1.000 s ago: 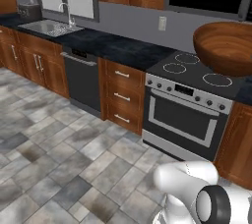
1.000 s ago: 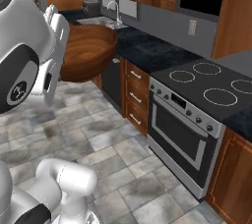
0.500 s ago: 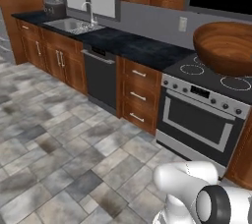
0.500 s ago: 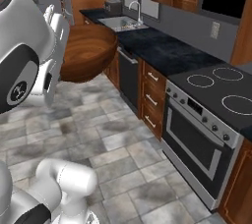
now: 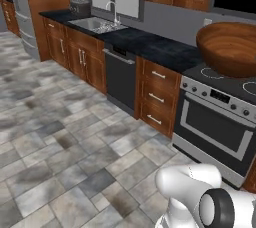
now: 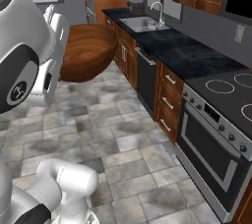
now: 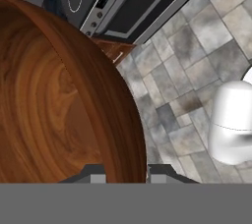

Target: Move the bowls from the cabinet to the plates on the dining table.

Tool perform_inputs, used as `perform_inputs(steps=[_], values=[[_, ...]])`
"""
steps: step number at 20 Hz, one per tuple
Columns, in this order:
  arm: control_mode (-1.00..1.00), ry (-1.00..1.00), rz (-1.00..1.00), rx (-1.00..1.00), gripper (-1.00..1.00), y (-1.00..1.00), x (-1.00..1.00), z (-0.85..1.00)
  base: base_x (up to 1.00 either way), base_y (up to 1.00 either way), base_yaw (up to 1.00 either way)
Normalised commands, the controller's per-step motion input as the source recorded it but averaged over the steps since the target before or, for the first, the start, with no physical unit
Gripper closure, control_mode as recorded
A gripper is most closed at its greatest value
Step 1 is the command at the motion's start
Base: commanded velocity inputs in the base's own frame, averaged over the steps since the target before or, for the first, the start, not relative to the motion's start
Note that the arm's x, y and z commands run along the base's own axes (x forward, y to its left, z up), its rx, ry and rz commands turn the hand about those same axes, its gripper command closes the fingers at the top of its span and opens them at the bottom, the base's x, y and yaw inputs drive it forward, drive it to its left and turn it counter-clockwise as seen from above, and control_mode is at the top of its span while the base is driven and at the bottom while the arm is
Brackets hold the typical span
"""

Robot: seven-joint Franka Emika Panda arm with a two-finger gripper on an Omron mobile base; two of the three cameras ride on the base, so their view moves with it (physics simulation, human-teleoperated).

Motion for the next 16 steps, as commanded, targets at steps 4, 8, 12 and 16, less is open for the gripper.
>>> perform_inputs(steps=[4,8,12,16], values=[[1.0,0.0,0.0,0.0,1.0,0.0,0.0,0.0,0.0,0.0,0.25],[1.0,0.0,0.0,0.0,1.0,0.0,0.0,0.0,0.0,0.0,0.25],[1.0,0.0,0.0,0.0,1.0,0.0,0.0,0.0,0.0,0.0,0.25],[1.0,0.0,0.0,0.0,1.0,0.0,0.0,0.0,0.0,0.0,0.25]])
